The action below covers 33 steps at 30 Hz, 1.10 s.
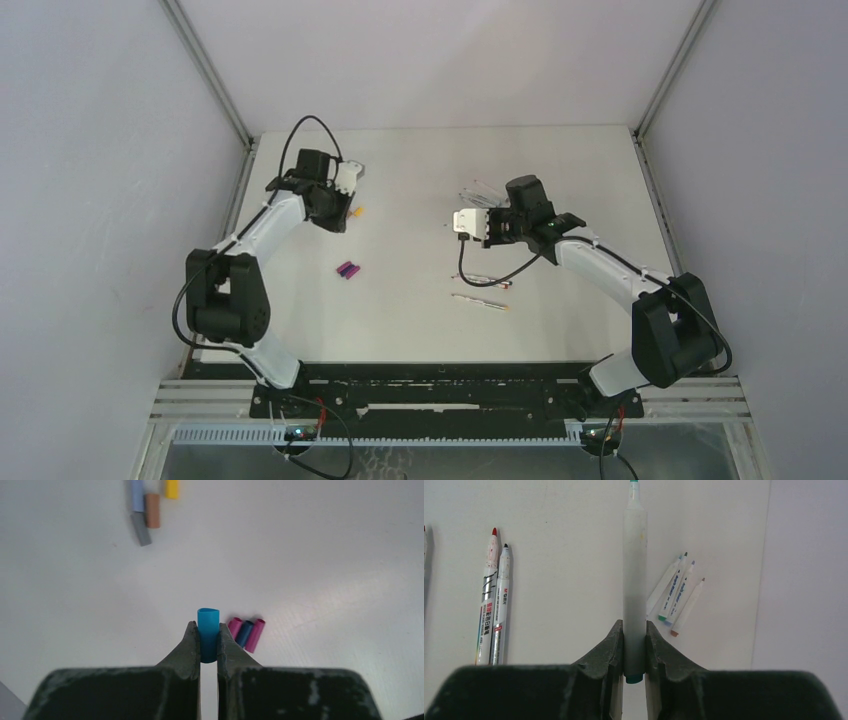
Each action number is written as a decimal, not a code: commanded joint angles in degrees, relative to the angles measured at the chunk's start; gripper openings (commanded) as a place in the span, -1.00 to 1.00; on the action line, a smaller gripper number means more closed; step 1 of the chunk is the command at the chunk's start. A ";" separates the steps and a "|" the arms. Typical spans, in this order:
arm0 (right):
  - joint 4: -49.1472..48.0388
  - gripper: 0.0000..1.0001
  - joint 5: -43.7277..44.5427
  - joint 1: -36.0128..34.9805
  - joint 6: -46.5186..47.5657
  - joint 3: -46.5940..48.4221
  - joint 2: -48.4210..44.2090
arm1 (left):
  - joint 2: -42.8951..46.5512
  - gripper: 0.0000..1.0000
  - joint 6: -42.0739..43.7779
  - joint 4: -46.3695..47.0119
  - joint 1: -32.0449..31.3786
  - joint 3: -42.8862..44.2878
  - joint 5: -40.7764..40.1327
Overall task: Open the pen caps
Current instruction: Place the pen cap at the center of the board.
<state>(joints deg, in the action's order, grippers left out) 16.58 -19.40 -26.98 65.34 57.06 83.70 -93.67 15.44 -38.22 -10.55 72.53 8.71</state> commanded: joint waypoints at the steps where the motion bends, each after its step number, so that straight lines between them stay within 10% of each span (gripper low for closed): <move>1: -0.31 -1.00 -1.94 0.61 -1.48 2.09 -1.08 | -2.42 -1.00 -1.24 1.15 3.15 5.52 -2.79; 33: 0.30 -1.00 -4.02 1.76 -2.34 2.36 -1.06 | -28.86 -0.99 -4.68 -2.42 7.91 26.10 -6.91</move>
<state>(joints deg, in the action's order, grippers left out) 17.61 -22.00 -25.47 64.07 57.06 83.70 -122.04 12.45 -40.45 -2.98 94.70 2.90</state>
